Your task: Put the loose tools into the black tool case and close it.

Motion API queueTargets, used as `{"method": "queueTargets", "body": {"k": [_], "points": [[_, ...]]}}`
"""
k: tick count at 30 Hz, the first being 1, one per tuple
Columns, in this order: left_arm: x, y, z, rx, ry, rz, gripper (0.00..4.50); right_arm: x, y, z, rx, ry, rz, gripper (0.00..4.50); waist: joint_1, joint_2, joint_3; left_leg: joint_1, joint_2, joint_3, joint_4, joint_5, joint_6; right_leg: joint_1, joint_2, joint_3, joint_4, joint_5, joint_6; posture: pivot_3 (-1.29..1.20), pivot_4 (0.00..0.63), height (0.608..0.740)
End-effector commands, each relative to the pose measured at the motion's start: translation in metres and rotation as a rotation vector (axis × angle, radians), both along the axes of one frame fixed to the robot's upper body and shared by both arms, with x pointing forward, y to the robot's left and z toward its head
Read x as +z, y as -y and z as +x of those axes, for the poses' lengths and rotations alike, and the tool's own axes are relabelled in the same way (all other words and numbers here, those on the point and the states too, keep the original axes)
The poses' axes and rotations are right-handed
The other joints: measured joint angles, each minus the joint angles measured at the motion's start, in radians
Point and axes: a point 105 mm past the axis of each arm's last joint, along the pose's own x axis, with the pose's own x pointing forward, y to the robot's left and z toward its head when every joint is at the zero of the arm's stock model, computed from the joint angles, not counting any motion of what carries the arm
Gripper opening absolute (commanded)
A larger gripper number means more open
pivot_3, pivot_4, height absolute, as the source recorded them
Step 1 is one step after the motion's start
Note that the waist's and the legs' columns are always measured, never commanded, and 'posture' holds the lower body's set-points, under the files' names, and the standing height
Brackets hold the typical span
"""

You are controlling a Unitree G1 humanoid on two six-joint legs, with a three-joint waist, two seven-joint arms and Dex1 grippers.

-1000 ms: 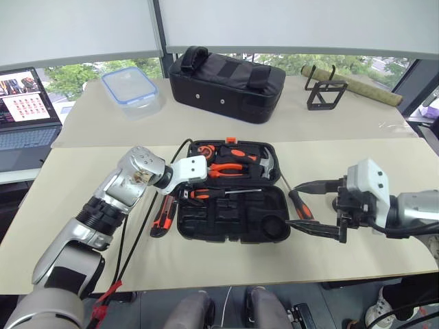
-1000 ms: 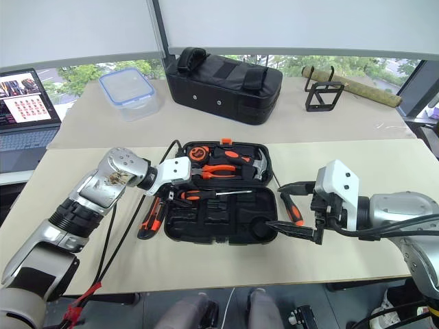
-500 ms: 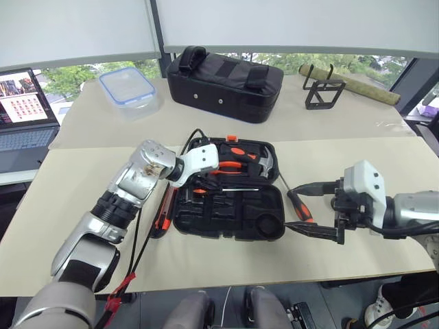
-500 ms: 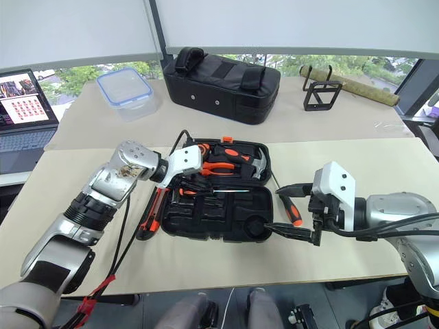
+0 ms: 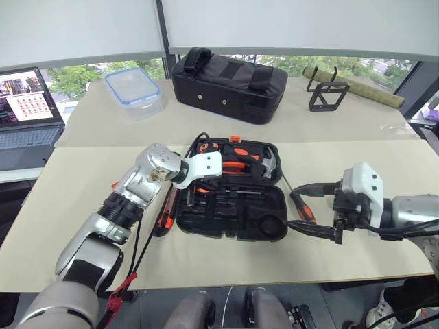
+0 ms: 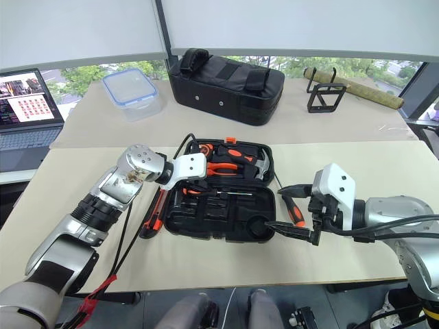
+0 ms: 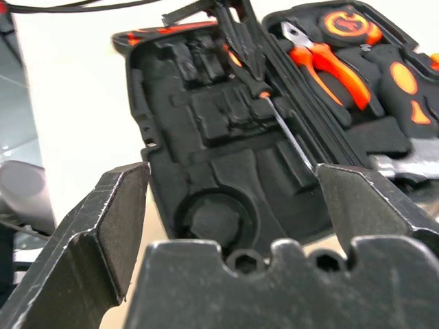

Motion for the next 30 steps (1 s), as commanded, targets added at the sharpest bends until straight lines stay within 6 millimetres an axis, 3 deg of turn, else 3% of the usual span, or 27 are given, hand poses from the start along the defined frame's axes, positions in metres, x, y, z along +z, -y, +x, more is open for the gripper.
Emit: {"method": "queueTargets", "body": {"k": [1, 4, 6, 11, 20, 25, 27, 30], "points": [[0.03, -0.01, -0.004, 0.047, -0.065, -0.203, 0.81, 0.014, 0.023, 0.012, -0.184, 0.08, 0.019, 4.5, -0.005, 0.0, 0.0, -0.001, 0.0, 0.0, 0.0, 0.0, 0.0, -0.001, 0.0, 0.0, 0.001, 0.0, 0.0, 0.0, 0.15, 0.722], [0.063, -0.024, -0.023, 0.021, -0.161, -0.411, 1.97, 0.013, 0.033, 0.013, -0.311, 0.071, 0.074, 4.5, -0.011, 0.0, 0.0, -0.002, 0.0, 0.0, 0.0, 0.0, 0.0, -0.004, 0.001, 0.0, 0.005, 0.0, 0.0, 0.0, 0.15, 0.722], [0.081, -0.035, -0.039, -0.008, -0.196, -0.513, 2.6, 0.002, 0.035, 0.015, -0.39, 0.052, 0.097, 4.5, -0.016, 0.0, 0.0, -0.002, 0.001, 0.0, 0.0, 0.0, 0.0, -0.005, 0.001, 0.0, 0.009, 0.0, 0.0, 0.0, 0.15, 0.722], [0.094, -0.048, -0.072, -0.045, -0.208, -0.589, 4.46, -0.033, 0.034, 0.026, -0.558, 0.005, 0.11, 4.5, -0.03, 0.0, 0.0, 0.002, 0.001, 0.001, -0.002, 0.0, -0.001, -0.003, 0.001, 0.001, 0.008, -0.001, -0.001, 0.0, 0.15, 0.722], [0.091, -0.048, -0.092, -0.065, -0.215, -0.541, 4.46, -0.073, 0.026, 0.043, -0.646, -0.077, 0.086, 4.5, -0.03, 0.0, 0.0, 0.005, 0.0, 0.001, -0.003, 0.0, -0.001, -0.002, 0.003, 0.0, 0.007, -0.001, -0.001, 0.0, 0.15, 0.722], [0.095, -0.05, -0.088, -0.044, -0.184, -0.547, 4.5, -0.078, 0.026, 0.046, -0.676, -0.085, 0.117, 3.11, -0.032, 0.0, 0.0, 0.005, 0.0, 0.002, -0.004, 0.0, -0.002, -0.002, 0.003, 0.0, 0.007, -0.001, -0.001, 0.0, 0.15, 0.722], [0.096, -0.05, -0.088, -0.046, -0.186, -0.546, 4.5, -0.073, 0.028, 0.046, -0.7, -0.06, 0.135, 2.28, -0.032, 0.0, 0.0, 0.005, 0.0, 0.002, -0.004, 0.0, -0.002, -0.002, 0.004, 0.0, 0.007, -0.001, -0.001, 0.0, 0.15, 0.722], [0.095, -0.051, -0.087, -0.047, -0.18, -0.535, 4.5, -0.06, 0.036, 0.049, -0.779, -0.021, 0.203, 1.38, -0.033, 0.0, 0.0, 0.005, 0.0, 0.002, -0.004, 0.0, -0.002, -0.002, 0.004, 0.0, 0.007, -0.001, -0.001, 0.0, 0.15, 0.722]]}}
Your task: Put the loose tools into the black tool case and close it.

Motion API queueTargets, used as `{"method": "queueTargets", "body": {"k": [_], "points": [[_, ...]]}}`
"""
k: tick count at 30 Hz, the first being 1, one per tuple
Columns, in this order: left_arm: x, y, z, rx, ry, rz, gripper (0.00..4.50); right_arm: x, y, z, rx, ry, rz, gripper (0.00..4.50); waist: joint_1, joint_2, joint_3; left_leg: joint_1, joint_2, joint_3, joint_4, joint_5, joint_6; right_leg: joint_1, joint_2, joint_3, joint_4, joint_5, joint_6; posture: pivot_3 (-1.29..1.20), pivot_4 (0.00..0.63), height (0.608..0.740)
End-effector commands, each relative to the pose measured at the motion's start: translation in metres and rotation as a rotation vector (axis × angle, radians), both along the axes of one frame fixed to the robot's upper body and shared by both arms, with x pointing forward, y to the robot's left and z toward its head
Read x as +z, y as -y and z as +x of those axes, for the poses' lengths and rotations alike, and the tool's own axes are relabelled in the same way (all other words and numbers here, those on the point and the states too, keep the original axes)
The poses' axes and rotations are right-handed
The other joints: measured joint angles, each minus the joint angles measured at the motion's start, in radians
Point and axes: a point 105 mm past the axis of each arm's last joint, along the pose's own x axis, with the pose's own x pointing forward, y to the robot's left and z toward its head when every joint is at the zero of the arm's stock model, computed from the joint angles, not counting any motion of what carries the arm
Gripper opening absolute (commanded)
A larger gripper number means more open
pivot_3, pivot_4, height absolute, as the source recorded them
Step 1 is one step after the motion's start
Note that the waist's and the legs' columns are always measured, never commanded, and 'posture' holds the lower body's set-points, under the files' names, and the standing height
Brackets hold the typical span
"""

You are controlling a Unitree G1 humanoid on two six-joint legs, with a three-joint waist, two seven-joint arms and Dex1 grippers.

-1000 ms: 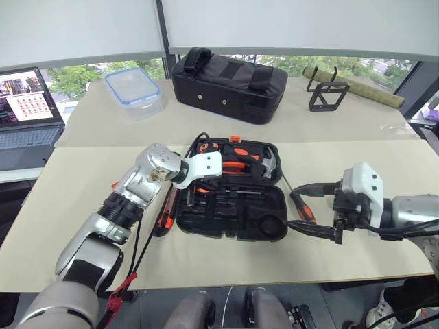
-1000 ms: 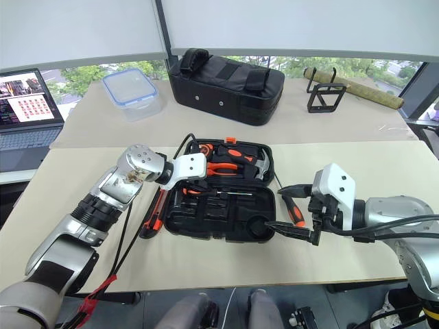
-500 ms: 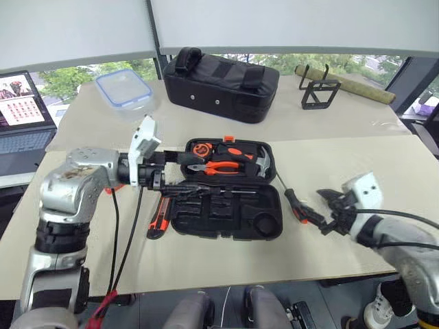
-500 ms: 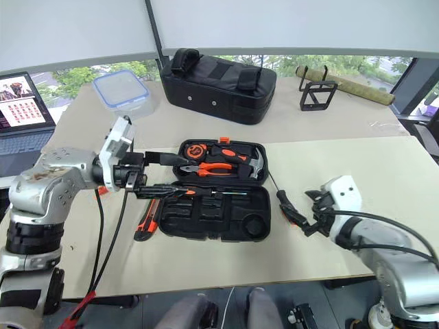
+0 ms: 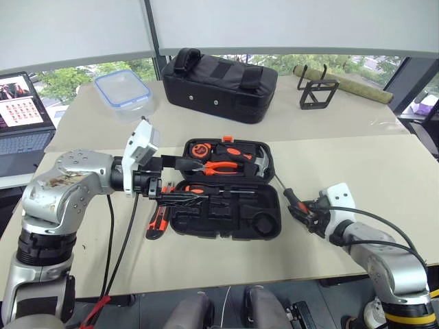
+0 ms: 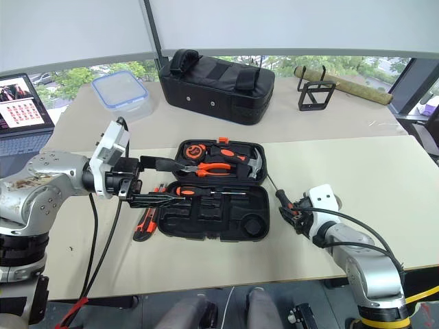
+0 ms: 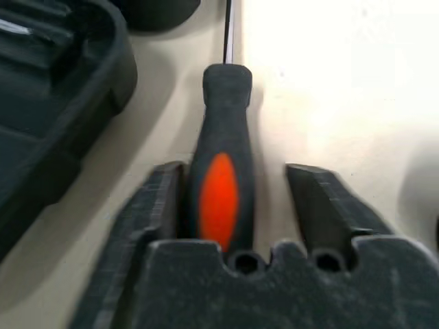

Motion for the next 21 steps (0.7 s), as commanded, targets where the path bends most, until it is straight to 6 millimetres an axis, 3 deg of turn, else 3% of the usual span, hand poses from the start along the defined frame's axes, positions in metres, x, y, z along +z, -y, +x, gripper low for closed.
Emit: {"method": "queueTargets", "body": {"k": [1, 5, 9, 11, 15, 21], "points": [[0.009, -0.002, 0.0, -0.004, 0.054, 0.015, 4.5, 0.031, 0.012, 0.004, -0.105, 0.12, 0.046, 1.05, 0.0, 0.0, 0.0, 0.0, 0.0, 0.0, 0.0, 0.0, 0.0, 0.0, 0.0, 0.0, 0.0, 0.0, 0.0, 0.0, 0.15, 0.722], [0.008, -0.007, 0.005, 0.012, 0.073, 0.035, 4.5, 0.056, 0.027, 0.001, -0.172, 0.17, 0.087, 1.04, 0.0, 0.0, 0.0, 0.0, 0.0, 0.0, 0.0, 0.0, 0.0, 0.0, 0.002, 0.0, 0.0, 0.0, 0.0, 0.0, 0.15, 0.722], [0.008, -0.01, 0.005, 0.01, 0.072, 0.041, 4.5, 0.085, 0.028, 0.003, -0.06, 0.228, 0.036, 1.04, 0.001, 0.0, 0.0, 0.0, 0.0, 0.001, -0.001, 0.0, -0.001, 0.0, 0.002, 0.0, 0.0, 0.0, 0.0, 0.0, 0.15, 0.722], [0.002, -0.013, -0.002, -0.026, 0.047, 0.075, 4.5, 0.102, -0.006, -0.007, 0.302, 0.276, -0.063, 1.04, -0.002, 0.001, 0.001, 0.0, 0.0, 0.001, -0.001, 0.0, 0.0, 0.0, 0.002, 0.0, 0.0, 0.0, 0.0, 0.0, 0.15, 0.722], [-0.013, -0.022, -0.011, -0.071, 0.013, 0.168, 4.5, 0.095, -0.04, -0.03, 0.801, 0.231, -0.242, 1.04, -0.016, 0.001, 0.001, 0.001, 0.002, 0.003, -0.003, 0.0, 0.0, 0.0, 0.0, 0.0, -0.001, -0.001, -0.001, 0.0, 0.15, 0.722], [-0.018, -0.031, -0.015, -0.073, 0.017, 0.212, 4.5, 0.082, -0.064, -0.012, 1.022, 0.212, -0.344, 1.04, -0.02, -0.001, 0.002, 0.0, 0.002, 0.003, -0.001, 0.0, 0.0, 0.0, -0.002, 0.0, -0.003, -0.001, -0.001, 0.0, 0.15, 0.722]]}}
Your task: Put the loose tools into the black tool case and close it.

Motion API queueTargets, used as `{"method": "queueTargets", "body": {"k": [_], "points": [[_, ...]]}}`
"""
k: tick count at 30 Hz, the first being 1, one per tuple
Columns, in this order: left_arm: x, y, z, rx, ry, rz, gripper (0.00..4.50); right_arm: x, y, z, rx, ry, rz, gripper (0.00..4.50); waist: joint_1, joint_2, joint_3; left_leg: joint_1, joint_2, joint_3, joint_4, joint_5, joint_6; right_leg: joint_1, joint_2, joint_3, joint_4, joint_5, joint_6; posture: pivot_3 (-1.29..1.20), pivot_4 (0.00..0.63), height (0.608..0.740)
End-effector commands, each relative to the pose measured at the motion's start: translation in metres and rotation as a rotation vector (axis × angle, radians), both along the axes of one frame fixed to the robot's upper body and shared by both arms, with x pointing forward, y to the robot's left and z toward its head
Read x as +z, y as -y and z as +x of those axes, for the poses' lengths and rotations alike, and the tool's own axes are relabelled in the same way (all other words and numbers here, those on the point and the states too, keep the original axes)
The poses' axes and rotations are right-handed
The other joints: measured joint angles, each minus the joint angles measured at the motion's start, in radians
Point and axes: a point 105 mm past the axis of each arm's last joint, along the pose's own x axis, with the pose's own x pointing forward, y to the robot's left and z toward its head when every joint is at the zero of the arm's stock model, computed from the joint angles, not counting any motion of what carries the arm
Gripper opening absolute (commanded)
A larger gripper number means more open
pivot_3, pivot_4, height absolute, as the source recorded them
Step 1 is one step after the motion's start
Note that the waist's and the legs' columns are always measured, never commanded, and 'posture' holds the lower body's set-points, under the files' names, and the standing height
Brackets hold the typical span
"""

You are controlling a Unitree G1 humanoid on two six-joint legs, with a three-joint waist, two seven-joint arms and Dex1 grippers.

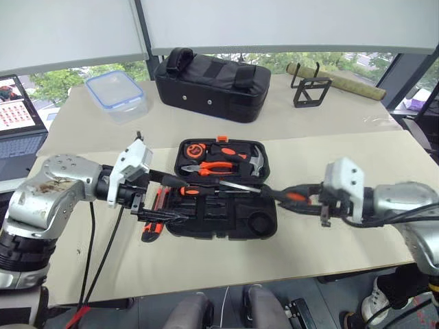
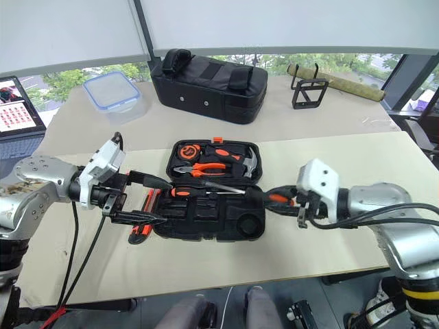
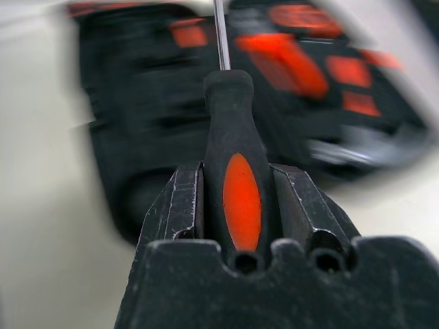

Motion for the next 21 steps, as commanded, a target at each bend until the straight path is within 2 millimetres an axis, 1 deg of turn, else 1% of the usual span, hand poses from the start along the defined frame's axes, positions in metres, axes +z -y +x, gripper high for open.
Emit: {"method": "queueTargets", "body": {"k": [1, 2, 5, 7, 10, 13, 15, 16, 17, 18, 21], "points": [[0.009, -0.002, -0.004, -0.009, 0.05, 0.005, 4.5, -0.002, -0.016, 0.012, 0.097, 0.066, -0.061, 1.04, 0.001, 0.0, 0.0, 0.0, 0.0, 0.0, 0.0, 0.0, 0.0, 0.0, 0.0, 0.0, 0.0, 0.0, 0.0, 0.0, 0.15, 0.722], [0.009, -0.002, -0.005, -0.005, 0.052, 0.004, 4.5, -0.006, -0.02, 0.017, 0.103, 0.075, -0.074, 1.04, 0.003, 0.0, 0.0, 0.0, 0.0, 0.0, 0.0, 0.0, 0.0, 0.0, 0.0, 0.0, 0.0, 0.0, 0.0, 0.0, 0.15, 0.722], [0.009, -0.003, -0.006, 0.011, 0.059, 0.005, 4.5, -0.014, -0.029, 0.04, 0.057, 0.101, -0.084, 1.04, 0.004, -0.001, 0.001, 0.0, 0.001, -0.001, 0.0, 0.0, 0.0, -0.001, 0.0, 0.0, 0.0, 0.0, 0.0, 0.0, 0.15, 0.722], [0.01, -0.006, -0.007, 0.029, 0.066, 0.01, 4.5, -0.021, -0.033, 0.045, 0.082, 0.105, -0.11, 1.04, 0.006, -0.001, 0.001, -0.001, 0.0, -0.001, 0.0, 0.0, 0.0, -0.002, 0.0, 0.0, 0.001, 0.0, 0.0, 0.0, 0.15, 0.722], [0.011, -0.008, -0.008, 0.044, 0.071, 0.015, 4.5, -0.026, -0.035, 0.048, 0.108, 0.111, -0.133, 1.04, 0.009, -0.001, 0.001, -0.001, 0.0, -0.001, 0.0, 0.0, 0.0, -0.002, 0.0, -0.001, 0.001, 0.0, 0.0, 0.0, 0.15, 0.722], [0.013, -0.01, -0.007, 0.062, 0.081, 0.013, 4.5, -0.03, -0.033, 0.054, 0.098, 0.121, -0.157, 1.04, 0.008, -0.001, 0.001, -0.001, 0.0, -0.001, 0.0, 0.0, 0.0, -0.002, 0.0, -0.001, 0.001, 0.0, 0.0, 0.0, 0.15, 0.722], [0.014, -0.01, -0.006, 0.07, 0.086, 0.008, 4.5, -0.031, -0.032, 0.054, 0.103, 0.123, -0.161, 2.04, 0.009, -0.001, 0.001, -0.001, 0.0, -0.001, 0.0, 0.0, 0.0, -0.002, 0.001, -0.001, 0.001, 0.0, 0.0, 0.0, 0.15, 0.722], [0.014, -0.01, -0.006, 0.072, 0.088, 0.007, 4.5, -0.03, -0.033, 0.053, 0.107, 0.124, -0.157, 2.27, 0.009, -0.001, 0.001, -0.001, 0.0, -0.001, 0.0, 0.0, 0.0, -0.002, 0.001, -0.001, 0.001, 0.0, 0.0, 0.0, 0.15, 0.722], [0.014, -0.01, -0.006, 0.074, 0.089, 0.006, 4.5, -0.027, -0.035, 0.052, 0.111, 0.125, -0.135, 2.64, 0.008, -0.001, 0.001, -0.001, 0.0, -0.001, 0.0, 0.0, 0.0, -0.002, 0.001, -0.001, 0.002, 0.0, 0.0, 0.0, 0.15, 0.722], [0.014, -0.01, -0.005, 0.075, 0.089, 0.005, 4.5, -0.023, -0.038, 0.052, 0.113, 0.125, -0.114, 2.89, 0.008, -0.001, 0.001, -0.001, 0.0, -0.001, 0.0, 0.0, 0.0, -0.002, 0.001, -0.001, 0.002, 0.0, 0.0, 0.0, 0.15, 0.722], [0.014, -0.01, -0.005, 0.081, 0.09, 0.002, 4.5, -0.013, -0.044, 0.049, 0.118, 0.121, -0.063, 3.95, 0.007, -0.001, 0.001, -0.001, 0.0, -0.001, 0.0, 0.0, 0.0, -0.002, 0.001, -0.001, 0.002, 0.0, 0.0, 0.0, 0.15, 0.722]]}}
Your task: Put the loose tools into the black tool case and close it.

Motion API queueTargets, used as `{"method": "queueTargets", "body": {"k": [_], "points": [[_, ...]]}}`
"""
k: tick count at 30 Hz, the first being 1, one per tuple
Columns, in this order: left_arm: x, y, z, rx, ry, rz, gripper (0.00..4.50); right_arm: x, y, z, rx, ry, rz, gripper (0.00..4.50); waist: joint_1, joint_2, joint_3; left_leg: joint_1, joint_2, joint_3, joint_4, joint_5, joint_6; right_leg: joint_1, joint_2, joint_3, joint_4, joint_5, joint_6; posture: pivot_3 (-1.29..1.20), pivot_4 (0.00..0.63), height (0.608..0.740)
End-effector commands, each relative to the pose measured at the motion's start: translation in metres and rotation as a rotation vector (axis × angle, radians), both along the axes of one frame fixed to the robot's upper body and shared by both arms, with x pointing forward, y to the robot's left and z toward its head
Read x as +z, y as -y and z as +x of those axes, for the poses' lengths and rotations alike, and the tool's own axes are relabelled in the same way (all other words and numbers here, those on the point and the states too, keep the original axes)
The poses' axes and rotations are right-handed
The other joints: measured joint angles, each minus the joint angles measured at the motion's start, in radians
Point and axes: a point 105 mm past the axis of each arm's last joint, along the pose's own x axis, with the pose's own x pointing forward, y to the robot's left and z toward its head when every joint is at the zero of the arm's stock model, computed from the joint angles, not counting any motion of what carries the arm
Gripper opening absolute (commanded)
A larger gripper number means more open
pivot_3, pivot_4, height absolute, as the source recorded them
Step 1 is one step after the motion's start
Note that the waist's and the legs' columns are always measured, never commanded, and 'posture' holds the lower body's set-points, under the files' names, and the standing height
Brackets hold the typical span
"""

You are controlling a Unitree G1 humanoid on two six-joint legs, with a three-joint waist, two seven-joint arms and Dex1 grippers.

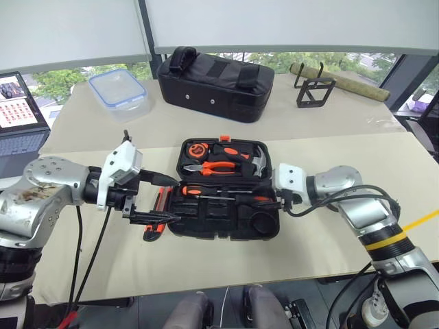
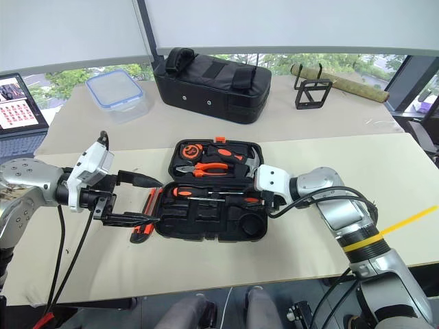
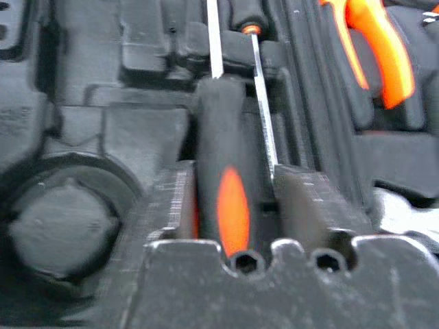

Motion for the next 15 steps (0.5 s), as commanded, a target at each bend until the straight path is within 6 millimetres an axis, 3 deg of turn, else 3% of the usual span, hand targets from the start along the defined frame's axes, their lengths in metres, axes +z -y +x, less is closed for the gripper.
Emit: {"method": "queueTargets", "body": {"k": [1, 4, 5, 15], "points": [[0.008, -0.001, -0.001, 0.004, 0.037, 0.002, 4.5, 0.027, -0.009, -0.002, 0.015, 0.03, 0.089, 4.29, 0.0, 0.0, 0.0, 0.0, 0.0, 0.0, 0.0, 0.0, 0.0, 0.0, 0.0, 0.0, 0.0, 0.0, 0.0, 0.0, 0.15, 0.722], [0.007, 0.0, 0.001, 0.006, 0.036, -0.001, 4.5, 0.035, -0.013, -0.001, -0.012, 0.011, 0.14, 4.42, 0.0, 0.0, 0.0, 0.0, 0.0, 0.0, 0.0, 0.0, 0.0, 0.0, 0.0, 0.0, 0.0, 0.0, 0.0, 0.0, 0.15, 0.722], [0.006, 0.001, 0.002, 0.005, 0.036, -0.002, 4.5, 0.034, -0.014, -0.002, -0.007, -0.004, 0.145, 4.23, 0.0, 0.0, 0.0, 0.0, 0.0, 0.0, 0.0, 0.0, 0.0, 0.0, 0.0, 0.0, 0.0, 0.0, 0.0, 0.0, 0.15, 0.722], [0.006, -0.001, 0.007, 0.014, 0.04, 0.009, 4.5, 0.019, -0.033, -0.001, 0.012, -0.045, 0.148, 0.91, -0.001, 0.0, 0.0, 0.0, 0.0, 0.0, 0.0, 0.0, 0.0, 0.0, 0.0, 0.0, 0.002, 0.0, 0.0, 0.0, 0.15, 0.722]]}}
